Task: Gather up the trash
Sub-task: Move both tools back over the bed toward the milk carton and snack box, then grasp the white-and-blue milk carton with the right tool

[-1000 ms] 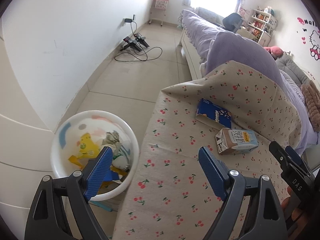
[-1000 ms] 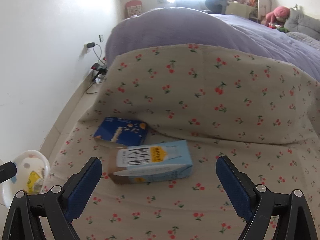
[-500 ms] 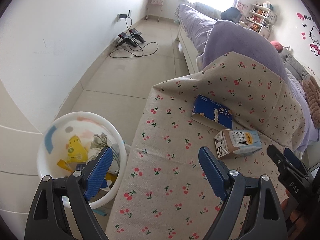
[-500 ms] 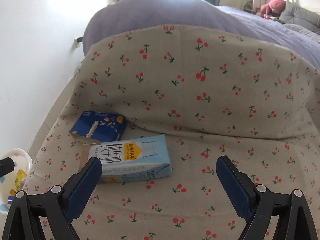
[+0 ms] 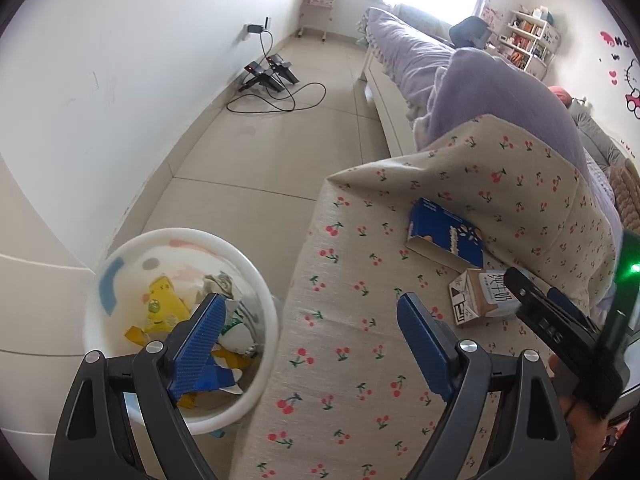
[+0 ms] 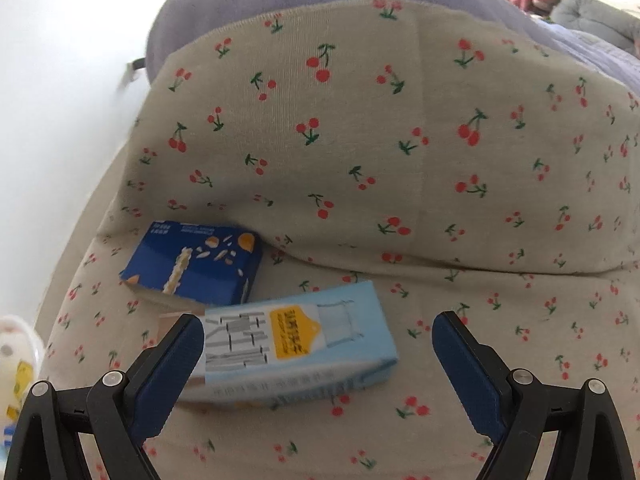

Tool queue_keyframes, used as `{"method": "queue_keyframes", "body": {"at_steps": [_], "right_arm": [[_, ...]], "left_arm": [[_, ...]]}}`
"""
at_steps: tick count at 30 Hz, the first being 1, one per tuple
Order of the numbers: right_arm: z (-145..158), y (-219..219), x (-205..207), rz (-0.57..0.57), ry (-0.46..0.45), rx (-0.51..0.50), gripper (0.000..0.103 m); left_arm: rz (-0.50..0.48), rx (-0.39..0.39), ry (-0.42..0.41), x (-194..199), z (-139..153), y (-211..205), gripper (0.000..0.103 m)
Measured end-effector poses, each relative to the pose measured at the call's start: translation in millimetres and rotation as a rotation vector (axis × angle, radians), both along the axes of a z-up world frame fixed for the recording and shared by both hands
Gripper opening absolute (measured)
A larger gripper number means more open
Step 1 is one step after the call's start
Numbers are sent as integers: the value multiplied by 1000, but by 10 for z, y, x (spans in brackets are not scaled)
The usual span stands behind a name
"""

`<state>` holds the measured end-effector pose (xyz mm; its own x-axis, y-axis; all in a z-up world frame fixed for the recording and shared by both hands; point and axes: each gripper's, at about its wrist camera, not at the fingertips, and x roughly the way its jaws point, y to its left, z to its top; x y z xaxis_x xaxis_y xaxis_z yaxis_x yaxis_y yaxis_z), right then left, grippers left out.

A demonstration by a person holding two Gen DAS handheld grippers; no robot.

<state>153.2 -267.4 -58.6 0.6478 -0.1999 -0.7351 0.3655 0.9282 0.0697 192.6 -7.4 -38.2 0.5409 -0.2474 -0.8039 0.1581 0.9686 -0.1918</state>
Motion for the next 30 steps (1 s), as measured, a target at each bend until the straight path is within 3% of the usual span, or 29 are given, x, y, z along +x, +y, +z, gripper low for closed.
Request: {"method": "queue_keyframes", "body": {"at_steps": [13,24,30], "right_arm": [[-148,207,457,-144,80,-67,95],[-157,454,515,-79,138,-167,98],[-192,315,224,-36,217,-79,98]], "left_arm": [[14,-23,-2,-47,66,280,89],[2,-34,-12,-126,131,277,89],[-5,-53,-17,-143,179,273,89]]}}
